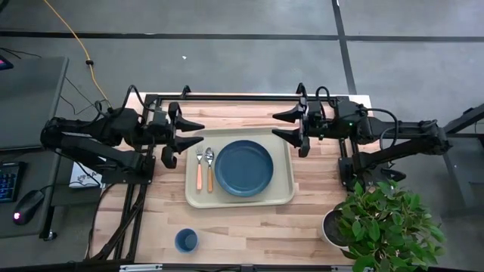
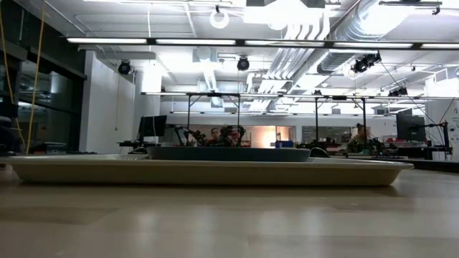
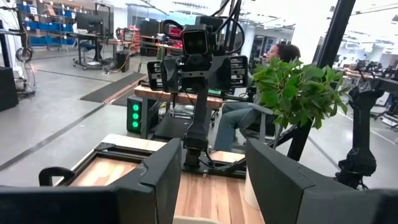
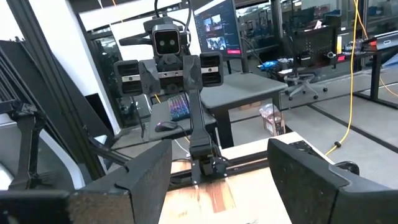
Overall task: Pick and place plate/cup/fork/spoon on tray
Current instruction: Put the blue cup to the top right of the blue plate on the gray serving tray
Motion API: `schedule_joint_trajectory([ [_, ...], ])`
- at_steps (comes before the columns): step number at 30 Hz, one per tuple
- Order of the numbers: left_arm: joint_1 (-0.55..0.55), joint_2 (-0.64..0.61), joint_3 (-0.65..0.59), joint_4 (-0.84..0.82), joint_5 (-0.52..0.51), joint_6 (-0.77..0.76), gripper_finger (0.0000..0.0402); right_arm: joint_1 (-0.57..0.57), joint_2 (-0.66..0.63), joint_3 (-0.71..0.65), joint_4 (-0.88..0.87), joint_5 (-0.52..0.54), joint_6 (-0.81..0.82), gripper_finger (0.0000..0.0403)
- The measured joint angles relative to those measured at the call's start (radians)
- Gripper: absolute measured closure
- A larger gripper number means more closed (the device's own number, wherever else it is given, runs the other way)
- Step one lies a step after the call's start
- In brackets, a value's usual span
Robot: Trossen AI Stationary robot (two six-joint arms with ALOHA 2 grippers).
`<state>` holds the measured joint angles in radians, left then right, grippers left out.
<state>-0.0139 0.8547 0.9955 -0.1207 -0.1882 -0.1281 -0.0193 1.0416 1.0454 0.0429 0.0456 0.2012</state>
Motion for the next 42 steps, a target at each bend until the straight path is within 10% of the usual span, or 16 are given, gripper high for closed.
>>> schedule_joint_trajectory([
  [42, -0.017, 0.004, 0.0, -0.028, 0.109, -0.053, 0.0239, 0.0, 0.001, 0.0, -0.002, 0.0, 0.007, 0.0148],
])
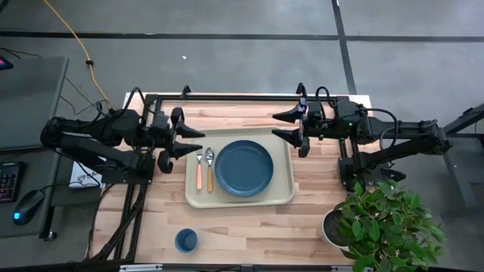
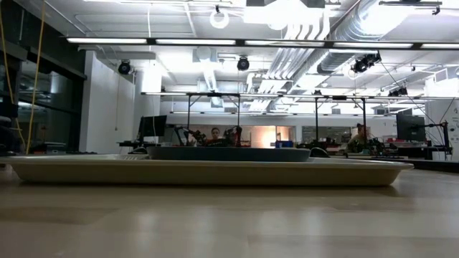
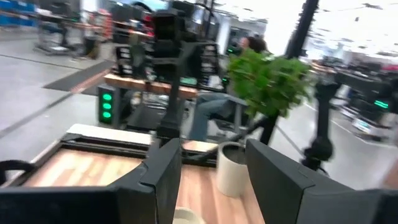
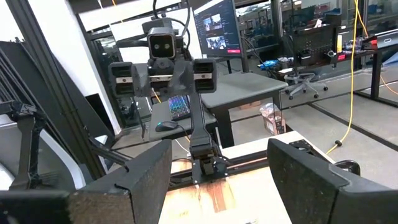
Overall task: Pick and place plate/cup/fork/spoon on tray
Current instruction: Put the blue cup to the top right of the blue plate on the gray serving tray
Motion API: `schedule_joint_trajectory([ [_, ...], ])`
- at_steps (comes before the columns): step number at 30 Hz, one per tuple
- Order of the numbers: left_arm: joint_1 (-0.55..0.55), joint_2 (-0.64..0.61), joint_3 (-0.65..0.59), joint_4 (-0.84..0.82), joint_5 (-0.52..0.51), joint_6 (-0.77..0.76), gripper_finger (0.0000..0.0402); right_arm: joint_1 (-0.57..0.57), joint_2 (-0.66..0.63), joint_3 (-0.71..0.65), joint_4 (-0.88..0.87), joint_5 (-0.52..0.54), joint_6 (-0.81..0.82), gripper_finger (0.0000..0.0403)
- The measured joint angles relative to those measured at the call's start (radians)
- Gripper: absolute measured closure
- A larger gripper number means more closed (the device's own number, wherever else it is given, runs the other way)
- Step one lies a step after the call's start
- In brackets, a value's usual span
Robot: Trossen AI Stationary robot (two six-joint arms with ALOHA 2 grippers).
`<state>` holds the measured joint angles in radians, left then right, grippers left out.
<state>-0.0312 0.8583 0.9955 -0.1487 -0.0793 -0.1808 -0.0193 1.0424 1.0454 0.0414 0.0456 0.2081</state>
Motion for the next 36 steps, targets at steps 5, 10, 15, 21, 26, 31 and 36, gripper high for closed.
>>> schedule_joint_trajectory([
  [5, -0.09, 0.055, 0.048, -0.106, 0.005, 0.0, 0.0239, 0.0, 0.0, 0.0, -0.003, 0.0, 0.0, 0.0148],
  [10, -0.217, 0.17, 0.142, -0.335, 0.006, -0.033, 0.0239, 0.0, 0.0, 0.0, -0.048, 0.0, 0.0, 0.0148],
  [15, -0.348, 0.288, 0.192, -0.521, 0.044, -0.104, 0.0239, 0.0, 0.0, -0.001, -0.109, 0.0, 0.0, 0.0148],
  [21, -0.499, 0.425, 0.192, -0.601, 0.126, -0.203, 0.0239, 0.0, 0.0, -0.001, -0.131, 0.0, 0.0, 0.0148],
  [26, -0.586, 0.541, 0.192, -0.612, 0.14, -0.209, 0.0239, 0.0, 0.0, -0.001, -0.141, 0.0, 0.0, 0.0148],
  [31, -0.613, 0.644, 0.191, -0.616, 0.136, -0.209, 0.0239, 0.0, 0.0, -0.001, -0.164, 0.003, 0.0, 0.0148],
  [36, -0.614, 0.689, 0.191, -0.647, 0.069, -0.209, 0.0239, 0.0, 0.0, -0.001, -0.18, 0.01, 0.0, 0.0148],
])
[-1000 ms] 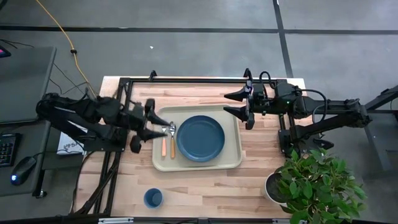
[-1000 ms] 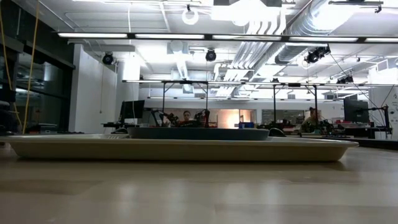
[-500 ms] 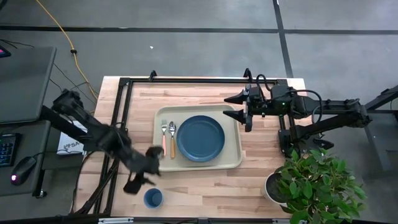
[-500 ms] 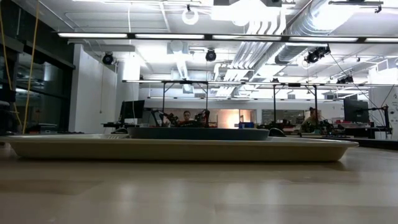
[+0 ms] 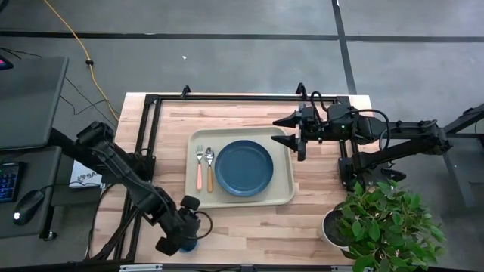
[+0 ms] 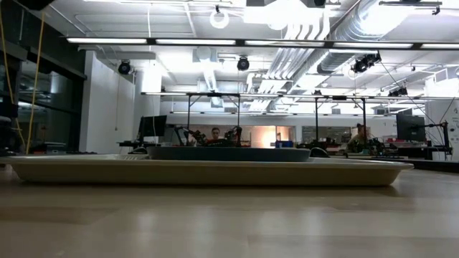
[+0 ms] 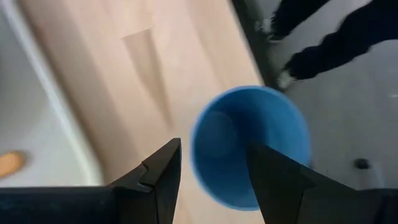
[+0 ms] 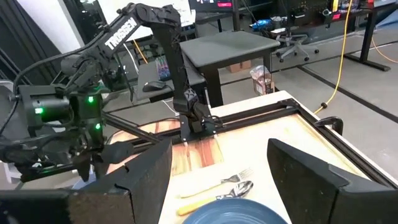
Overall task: Pick and place plate/cup/fork/spoon on tray
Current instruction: Put the blue cup to the top right of the blue plate on the gray serving tray
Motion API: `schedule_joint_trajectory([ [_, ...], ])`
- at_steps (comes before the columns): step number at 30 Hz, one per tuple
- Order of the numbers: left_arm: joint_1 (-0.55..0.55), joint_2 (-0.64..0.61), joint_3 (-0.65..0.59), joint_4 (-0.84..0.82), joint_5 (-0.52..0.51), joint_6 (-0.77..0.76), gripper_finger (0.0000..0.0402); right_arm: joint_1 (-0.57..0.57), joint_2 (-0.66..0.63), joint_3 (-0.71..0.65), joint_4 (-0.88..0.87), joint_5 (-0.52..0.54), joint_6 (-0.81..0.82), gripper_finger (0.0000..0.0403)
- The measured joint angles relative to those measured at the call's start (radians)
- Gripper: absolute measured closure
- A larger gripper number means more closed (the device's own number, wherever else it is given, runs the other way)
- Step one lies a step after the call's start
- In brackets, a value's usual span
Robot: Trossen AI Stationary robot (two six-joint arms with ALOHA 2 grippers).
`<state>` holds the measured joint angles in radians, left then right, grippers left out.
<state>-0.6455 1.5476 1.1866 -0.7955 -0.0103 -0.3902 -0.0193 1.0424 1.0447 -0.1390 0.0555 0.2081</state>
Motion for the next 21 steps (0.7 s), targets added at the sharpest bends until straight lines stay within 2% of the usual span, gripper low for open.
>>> schedule_joint_trajectory([
  [8, 0.002, 0.008, -0.021, -0.016, -0.026, 0.0, 0.0239, 0.0, 0.0, 0.0, -0.001, 0.0, 0.0, 0.0148],
  [13, 0.001, 0.008, -0.058, -0.015, 0.038, -0.001, 0.0239, 0.0, 0.0, 0.0, -0.006, 0.001, 0.0, 0.0148],
  [21, 0.007, 0.017, -0.062, -0.008, 0.041, 0.004, 0.0239, 0.0, 0.0, 0.0, -0.008, 0.004, 0.0, 0.0148],
])
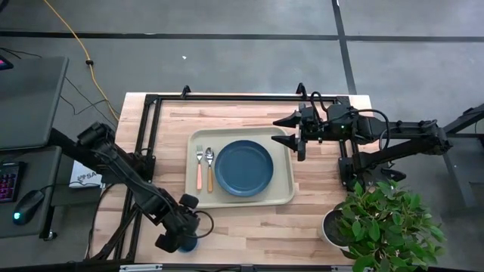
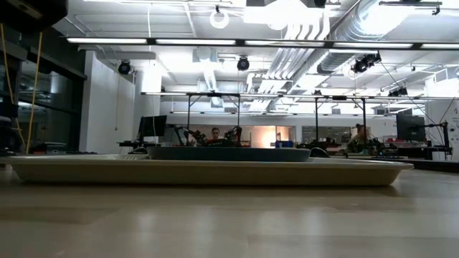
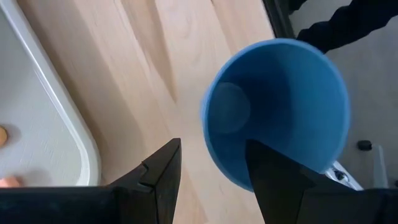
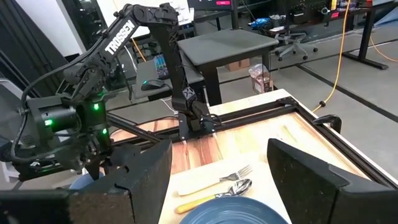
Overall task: Pick and place plate/cup/fork/spoon on tray
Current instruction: Put the blue cup to the top right of the blue plate on the gray serving tray
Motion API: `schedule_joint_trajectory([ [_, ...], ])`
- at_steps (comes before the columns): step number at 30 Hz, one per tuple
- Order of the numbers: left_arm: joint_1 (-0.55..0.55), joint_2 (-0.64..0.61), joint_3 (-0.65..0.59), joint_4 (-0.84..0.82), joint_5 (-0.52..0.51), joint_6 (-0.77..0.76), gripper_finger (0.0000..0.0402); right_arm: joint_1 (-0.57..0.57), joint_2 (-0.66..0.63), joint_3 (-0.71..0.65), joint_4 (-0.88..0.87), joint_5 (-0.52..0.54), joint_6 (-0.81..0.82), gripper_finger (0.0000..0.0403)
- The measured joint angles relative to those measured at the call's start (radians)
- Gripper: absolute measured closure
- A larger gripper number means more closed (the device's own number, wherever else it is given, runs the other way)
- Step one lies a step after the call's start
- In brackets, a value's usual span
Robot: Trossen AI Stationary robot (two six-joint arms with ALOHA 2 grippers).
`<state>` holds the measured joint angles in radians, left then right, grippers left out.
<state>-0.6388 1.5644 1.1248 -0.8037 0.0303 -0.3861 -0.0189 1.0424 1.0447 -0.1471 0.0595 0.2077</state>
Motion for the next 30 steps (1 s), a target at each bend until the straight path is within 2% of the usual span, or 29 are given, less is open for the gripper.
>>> schedule_joint_trajectory([
  [13, 0.012, 0.081, 0.0, 0.007, 0.011, 0.004, 0.0247, 0.0, 0.0, 0.0, -0.012, 0.001, -0.007, 0.0148],
  [18, 0.017, 0.081, 0.0, 0.007, 0.011, 0.003, 0.0292, 0.0, 0.0, 0.0, -0.02, 0.001, -0.007, 0.0148],
  [21, 0.027, 0.08, 0.0, 0.006, 0.017, -0.004, 0.0336, 0.0, 0.0, 0.0, -0.031, 0.001, -0.007, 0.0148],
  [24, 0.053, 0.068, 0.0, -0.01, 0.068, -0.005, 0.0385, 0.0, 0.0, 0.0, -0.041, 0.001, -0.007, 0.0148],
  [27, 0.086, 0.034, 0.0, -0.047, 0.121, -0.028, 0.0393, 0.0, 0.0, 0.0, -0.045, 0.001, -0.007, 0.0148],
  [30, 0.118, -0.03, 0.0, -0.073, 0.118, -0.028, 0.0396, 0.0, 0.0, 0.0, -0.045, 0.001, -0.007, 0.0148],
])
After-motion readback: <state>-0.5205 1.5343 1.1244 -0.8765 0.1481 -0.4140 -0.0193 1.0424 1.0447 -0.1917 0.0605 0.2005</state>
